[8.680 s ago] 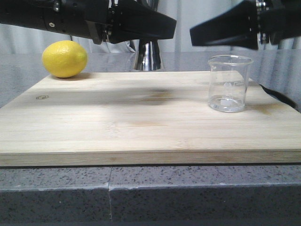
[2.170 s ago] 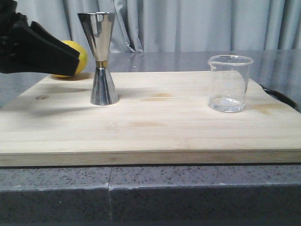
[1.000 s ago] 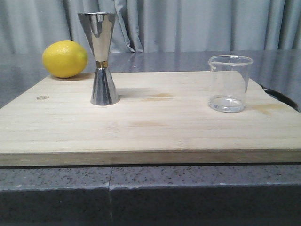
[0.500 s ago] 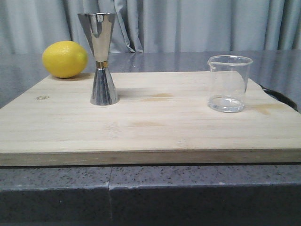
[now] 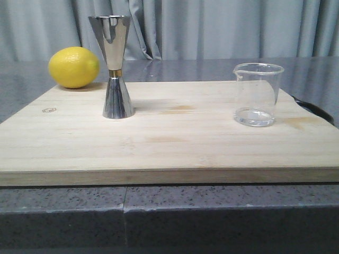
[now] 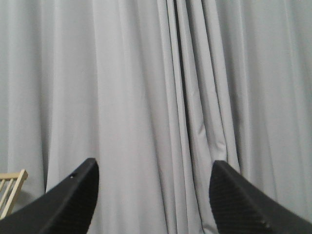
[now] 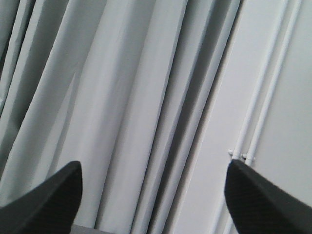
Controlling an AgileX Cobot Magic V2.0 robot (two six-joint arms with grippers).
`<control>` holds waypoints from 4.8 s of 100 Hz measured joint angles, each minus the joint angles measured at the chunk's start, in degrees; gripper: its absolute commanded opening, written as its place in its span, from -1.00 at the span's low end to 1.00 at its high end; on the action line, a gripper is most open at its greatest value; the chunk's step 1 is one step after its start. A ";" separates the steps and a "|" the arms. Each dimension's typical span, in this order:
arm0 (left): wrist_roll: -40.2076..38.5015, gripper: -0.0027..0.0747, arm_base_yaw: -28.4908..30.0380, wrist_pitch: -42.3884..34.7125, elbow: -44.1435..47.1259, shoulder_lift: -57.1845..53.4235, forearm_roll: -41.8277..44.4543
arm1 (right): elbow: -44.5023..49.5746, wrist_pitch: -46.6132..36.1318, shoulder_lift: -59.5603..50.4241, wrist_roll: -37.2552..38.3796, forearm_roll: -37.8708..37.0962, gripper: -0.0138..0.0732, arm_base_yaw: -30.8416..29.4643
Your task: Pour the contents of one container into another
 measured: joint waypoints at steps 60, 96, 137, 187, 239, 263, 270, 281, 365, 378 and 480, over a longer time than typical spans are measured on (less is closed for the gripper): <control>0.00 0.21 0.00 -2.25 32.61 -20.78 -1.40 | 25.59 3.08 -20.37 0.00 2.39 0.56 0.00; 0.00 -0.46 0.00 -2.25 32.72 -20.78 -1.40 | 28.35 -0.58 -20.47 0.00 2.66 -0.14 0.00; 0.00 -0.98 0.00 -2.14 32.72 -20.78 -1.40 | 28.35 -1.18 -20.47 0.00 2.66 -0.85 0.00; 0.00 -0.98 0.00 -2.14 32.72 -20.78 -1.40 | 28.35 -1.30 -20.47 0.00 2.66 -0.85 0.00; -0.63 -0.98 0.00 -1.45 32.85 -20.78 2.25 | 28.44 -1.30 -20.47 0.10 2.66 -0.85 0.00; -43.90 -0.98 0.00 5.37 32.85 -20.78 45.28 | 28.44 -1.30 -20.47 0.10 2.66 -0.85 0.00; -62.09 -0.98 0.00 7.44 32.85 -20.78 62.23 | 28.44 -1.30 -20.47 0.10 2.66 -0.85 0.00; -89.73 -0.98 0.00 9.71 32.90 -20.78 85.79 | 28.44 -1.30 -20.47 0.10 2.66 -0.85 0.00; -113.13 -0.98 0.00 -6.60 40.68 -20.78 106.77 | 28.44 -1.40 -20.47 0.10 2.66 -0.85 0.00; -113.13 -0.98 0.00 -6.38 40.68 -20.78 106.77 | 28.44 -1.40 -20.47 0.10 2.66 -0.85 0.00; -113.13 -0.98 0.00 -5.85 40.68 -20.78 106.77 | 32.40 -0.61 -20.47 0.10 12.41 -0.85 0.00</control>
